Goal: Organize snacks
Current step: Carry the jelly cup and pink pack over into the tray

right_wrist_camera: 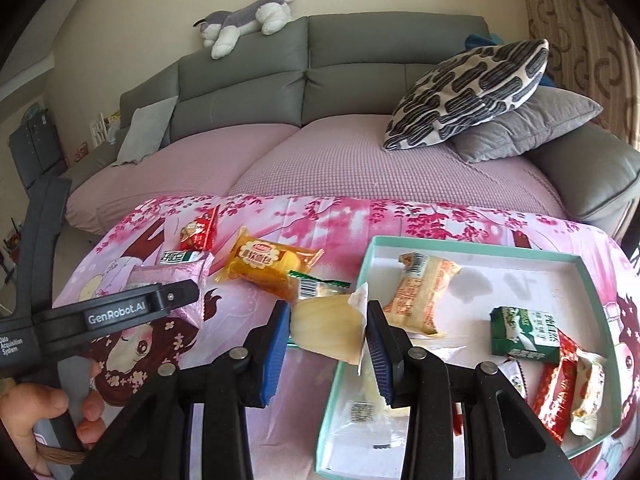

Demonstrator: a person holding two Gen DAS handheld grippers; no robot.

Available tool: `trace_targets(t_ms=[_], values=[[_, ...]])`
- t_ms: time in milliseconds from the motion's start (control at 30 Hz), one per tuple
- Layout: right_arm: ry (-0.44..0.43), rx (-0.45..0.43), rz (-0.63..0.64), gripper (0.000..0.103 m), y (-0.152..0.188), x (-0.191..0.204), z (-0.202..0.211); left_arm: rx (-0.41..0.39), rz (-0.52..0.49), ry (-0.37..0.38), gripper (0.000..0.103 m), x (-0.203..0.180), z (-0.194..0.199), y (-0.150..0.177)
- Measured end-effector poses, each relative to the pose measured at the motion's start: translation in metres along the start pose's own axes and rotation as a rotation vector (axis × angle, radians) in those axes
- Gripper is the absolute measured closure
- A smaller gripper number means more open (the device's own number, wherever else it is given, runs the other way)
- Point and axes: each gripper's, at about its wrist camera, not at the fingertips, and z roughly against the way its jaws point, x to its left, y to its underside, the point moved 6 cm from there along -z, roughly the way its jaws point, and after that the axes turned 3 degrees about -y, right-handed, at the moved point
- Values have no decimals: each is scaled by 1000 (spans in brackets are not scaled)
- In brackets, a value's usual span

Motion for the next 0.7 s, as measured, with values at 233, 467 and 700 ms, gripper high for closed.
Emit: trace_targets(t_ms=[233,467,700], values=[[93,-43,-99,63,-5,-54,18,-7,-52,22,26,-25,2,2],[194,-67,-201,63,-4,-110,32,-27,-109,33,26,-52,6,-4],[250,-88,-280,63,-5,-153,37,-31,-195,86,26,-105,5,-7]])
